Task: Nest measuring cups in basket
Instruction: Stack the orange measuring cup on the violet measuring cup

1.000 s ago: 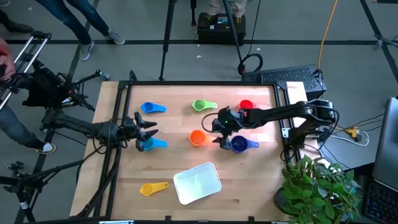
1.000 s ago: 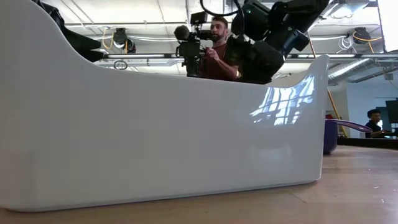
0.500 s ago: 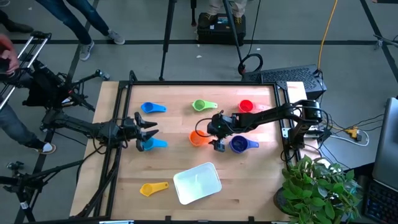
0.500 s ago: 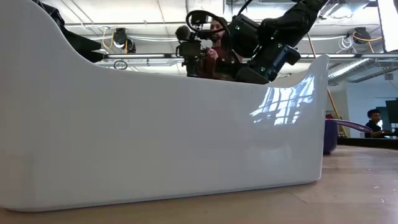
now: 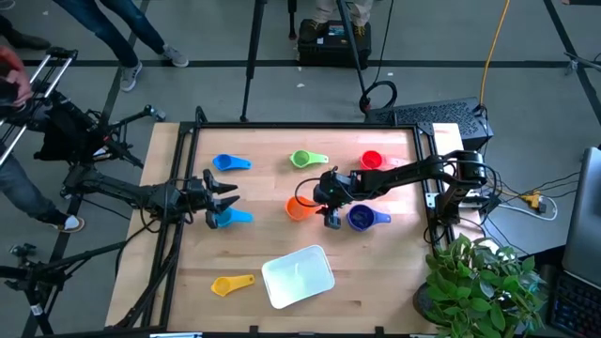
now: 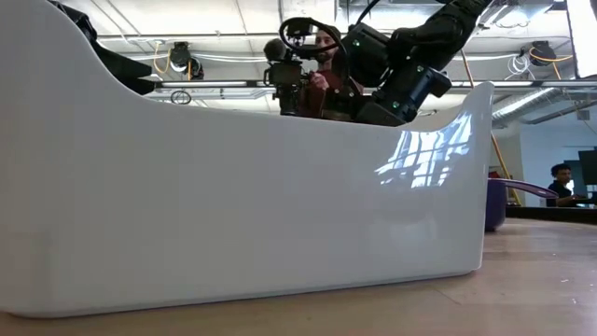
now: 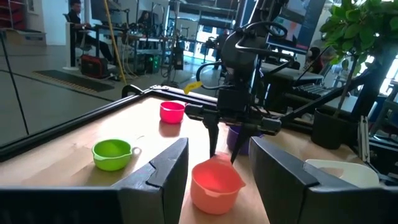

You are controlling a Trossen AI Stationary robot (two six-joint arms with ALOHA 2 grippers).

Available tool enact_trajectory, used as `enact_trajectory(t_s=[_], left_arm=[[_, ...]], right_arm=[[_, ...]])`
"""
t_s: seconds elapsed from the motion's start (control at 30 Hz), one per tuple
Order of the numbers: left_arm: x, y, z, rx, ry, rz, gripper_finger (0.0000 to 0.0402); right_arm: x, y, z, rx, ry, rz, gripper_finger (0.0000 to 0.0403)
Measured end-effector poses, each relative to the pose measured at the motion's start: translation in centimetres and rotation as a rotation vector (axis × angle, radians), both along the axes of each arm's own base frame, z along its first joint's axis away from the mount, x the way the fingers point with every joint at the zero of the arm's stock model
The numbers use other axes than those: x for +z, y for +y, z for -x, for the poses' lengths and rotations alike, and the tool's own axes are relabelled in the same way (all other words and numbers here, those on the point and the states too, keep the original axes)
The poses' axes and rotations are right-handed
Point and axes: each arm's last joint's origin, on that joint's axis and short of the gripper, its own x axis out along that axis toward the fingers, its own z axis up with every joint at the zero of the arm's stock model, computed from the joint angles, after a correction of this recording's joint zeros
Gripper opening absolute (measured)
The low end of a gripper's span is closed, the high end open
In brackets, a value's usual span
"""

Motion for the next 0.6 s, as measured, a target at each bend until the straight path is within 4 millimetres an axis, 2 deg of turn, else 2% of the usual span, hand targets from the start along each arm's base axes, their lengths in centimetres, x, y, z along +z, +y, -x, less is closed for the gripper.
enact_trajectory(t_s=[0.27,0.37,0.6], left_arm=[[0.0,0.0,0.0,0.000,0.000,-0.001,0.0172],[0.0,0.0,0.0,0.000,0.000,-0.001,0.0172],[0.0,0.0,0.0,0.000,0.001,-0.002,0.0172]], right_arm=[[0.0,0.0,0.0,0.009,-0.001,0.007,0.0132],[0.6,0.0,0.2,0.009,-0.009,0.008,0.0132],[4.4,0.1,1.9,0.012,-0.067,0.017,0.0132]])
